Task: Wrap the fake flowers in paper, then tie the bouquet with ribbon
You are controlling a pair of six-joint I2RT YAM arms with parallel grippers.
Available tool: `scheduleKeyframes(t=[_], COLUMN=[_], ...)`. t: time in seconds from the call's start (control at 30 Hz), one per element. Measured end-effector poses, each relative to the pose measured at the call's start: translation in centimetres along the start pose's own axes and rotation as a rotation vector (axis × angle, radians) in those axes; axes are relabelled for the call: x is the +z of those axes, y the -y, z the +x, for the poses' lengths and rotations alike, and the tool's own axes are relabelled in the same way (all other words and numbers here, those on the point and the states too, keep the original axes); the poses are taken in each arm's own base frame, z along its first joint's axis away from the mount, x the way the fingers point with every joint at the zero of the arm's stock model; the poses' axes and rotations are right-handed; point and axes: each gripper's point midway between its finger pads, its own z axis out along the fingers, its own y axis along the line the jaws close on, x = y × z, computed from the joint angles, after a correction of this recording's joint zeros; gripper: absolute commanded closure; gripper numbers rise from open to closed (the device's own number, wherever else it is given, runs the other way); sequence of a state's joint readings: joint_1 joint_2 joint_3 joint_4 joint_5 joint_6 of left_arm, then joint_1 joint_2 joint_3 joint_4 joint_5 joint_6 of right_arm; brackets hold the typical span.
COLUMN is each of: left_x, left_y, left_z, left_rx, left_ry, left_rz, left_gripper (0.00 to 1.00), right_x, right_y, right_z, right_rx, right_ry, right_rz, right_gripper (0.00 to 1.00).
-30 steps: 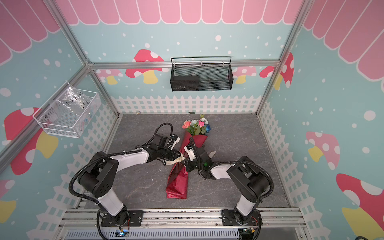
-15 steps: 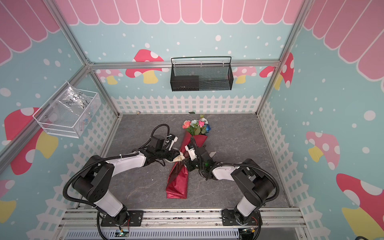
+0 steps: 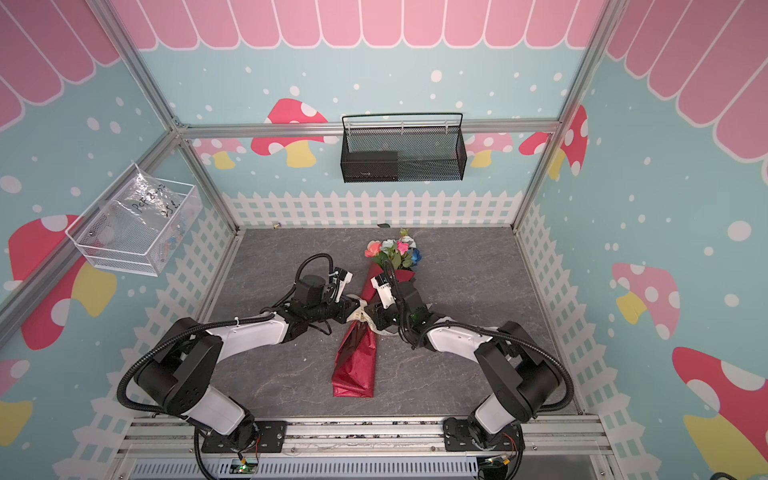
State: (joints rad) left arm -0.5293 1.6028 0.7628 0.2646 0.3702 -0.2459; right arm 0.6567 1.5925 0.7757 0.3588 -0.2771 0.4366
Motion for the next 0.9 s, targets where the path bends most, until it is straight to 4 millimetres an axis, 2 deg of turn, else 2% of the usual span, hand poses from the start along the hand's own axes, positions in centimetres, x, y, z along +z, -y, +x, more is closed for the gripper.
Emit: scheduleKeyframes(t=[0.2, 0.4, 0.53, 0.9], left_x=[0.0, 0.0, 0.0, 0.0], left_y=[-0.1, -0.2, -0.1, -0.1], left_z=[-0.1, 0.0, 0.1, 0.2], left_rx=[-0.007, -0.008, -0.006, -0.007], left_ry=[0.012, 0.010, 0.008, 0.002], left_rz=[-0.007, -0.012, -0.011, -0.009], left_gripper=[0.95, 0.95, 0.95, 0.93], right_x=[1.8, 1.9, 2.0, 2.3], right_y=[0.1, 0.6, 1.0, 0.7], right_z=[-0.5, -0.2, 0.2, 0.7], right_rx=[-0.026, -0.048, -0.068, -0.111], right_ry=[-0.025, -0.041, -0.053, -0.068], right_rz=[-0.018, -0.007, -0.001, -0.041], right_gripper=[0.66, 0.60, 0.61, 0.94])
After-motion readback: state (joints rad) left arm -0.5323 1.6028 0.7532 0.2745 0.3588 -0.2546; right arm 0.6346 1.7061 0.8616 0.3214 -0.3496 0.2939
